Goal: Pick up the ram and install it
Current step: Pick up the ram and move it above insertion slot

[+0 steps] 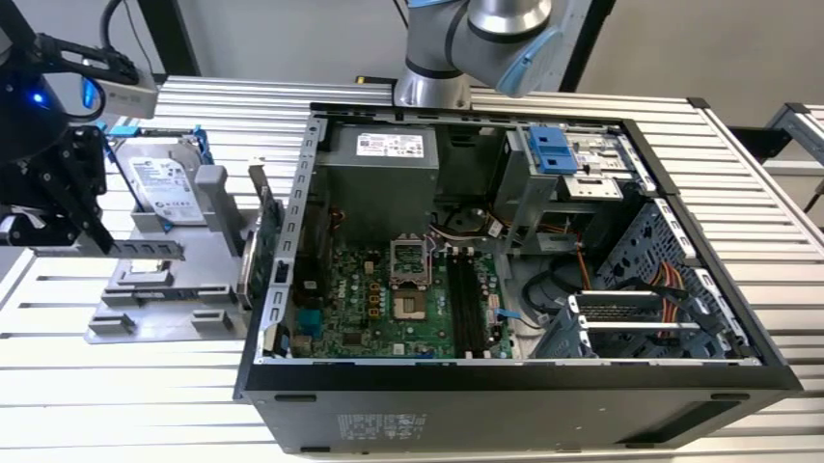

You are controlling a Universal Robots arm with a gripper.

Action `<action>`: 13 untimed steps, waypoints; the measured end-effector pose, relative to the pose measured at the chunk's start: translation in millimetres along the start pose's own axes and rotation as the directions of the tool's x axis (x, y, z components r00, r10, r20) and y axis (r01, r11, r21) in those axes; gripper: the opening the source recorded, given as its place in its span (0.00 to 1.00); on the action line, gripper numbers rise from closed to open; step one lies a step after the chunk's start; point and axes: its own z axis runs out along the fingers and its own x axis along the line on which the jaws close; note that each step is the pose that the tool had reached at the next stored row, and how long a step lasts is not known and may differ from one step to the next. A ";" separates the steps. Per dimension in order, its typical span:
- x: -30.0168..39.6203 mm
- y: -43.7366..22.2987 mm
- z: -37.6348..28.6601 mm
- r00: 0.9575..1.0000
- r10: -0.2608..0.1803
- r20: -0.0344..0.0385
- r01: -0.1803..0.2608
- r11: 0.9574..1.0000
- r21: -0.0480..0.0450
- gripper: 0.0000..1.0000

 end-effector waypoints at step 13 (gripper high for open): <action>0.0 0.0 -4.3 1.000 0.000 0.000 0.000 1.000 0.000 0.00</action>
